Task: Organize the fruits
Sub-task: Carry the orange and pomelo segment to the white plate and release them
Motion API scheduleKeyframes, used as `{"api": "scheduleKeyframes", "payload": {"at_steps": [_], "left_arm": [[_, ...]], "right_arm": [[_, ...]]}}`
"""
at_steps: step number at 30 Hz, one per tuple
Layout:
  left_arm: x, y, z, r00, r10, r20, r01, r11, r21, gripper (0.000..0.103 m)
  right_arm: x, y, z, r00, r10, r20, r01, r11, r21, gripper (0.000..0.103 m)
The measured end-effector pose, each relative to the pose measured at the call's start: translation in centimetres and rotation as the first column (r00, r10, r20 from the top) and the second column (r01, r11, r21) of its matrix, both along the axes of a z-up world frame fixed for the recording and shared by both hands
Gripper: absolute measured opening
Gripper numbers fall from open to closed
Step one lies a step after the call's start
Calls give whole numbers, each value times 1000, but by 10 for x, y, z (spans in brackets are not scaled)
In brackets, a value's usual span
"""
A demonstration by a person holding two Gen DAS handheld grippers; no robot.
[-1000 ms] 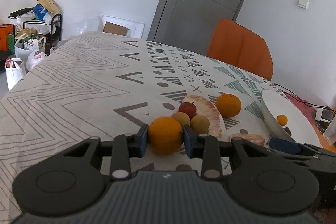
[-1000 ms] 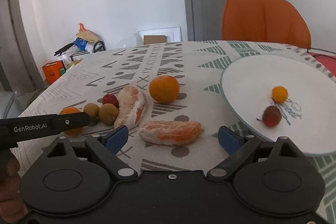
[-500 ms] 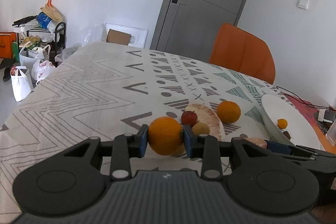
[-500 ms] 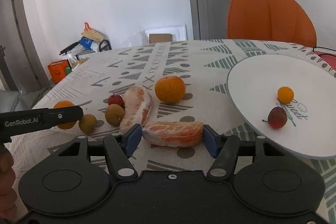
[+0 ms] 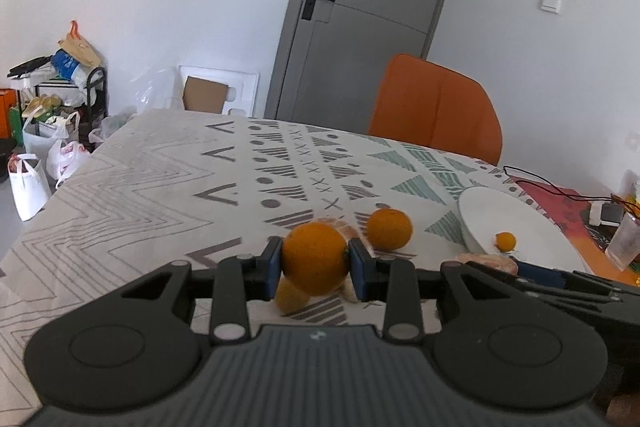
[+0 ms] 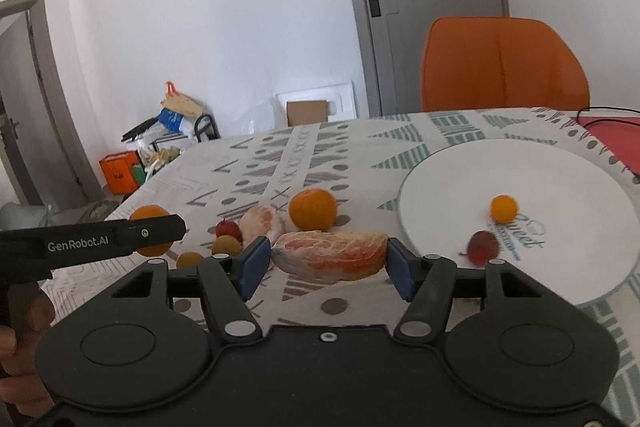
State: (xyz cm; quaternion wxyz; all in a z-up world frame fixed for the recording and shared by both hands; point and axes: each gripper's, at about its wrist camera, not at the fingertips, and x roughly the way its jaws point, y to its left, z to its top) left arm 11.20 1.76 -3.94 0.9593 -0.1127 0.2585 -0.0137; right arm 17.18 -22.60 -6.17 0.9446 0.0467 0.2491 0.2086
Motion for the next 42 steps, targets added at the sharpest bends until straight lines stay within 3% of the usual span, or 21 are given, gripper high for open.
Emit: {"api": "scheduleKeyframes", "payload": {"at_steps": [17,42], "left_arm": [[9,-48,9,996,-84,24,84,996,29,33],[41,-107,2,981,-195,10,194,979,69,33]], "right_arm": [[-6,-55,4,994,-101,30,100,994,46,60],[2,-121,-15,968,-252,-12,252,964,80,60]]}}
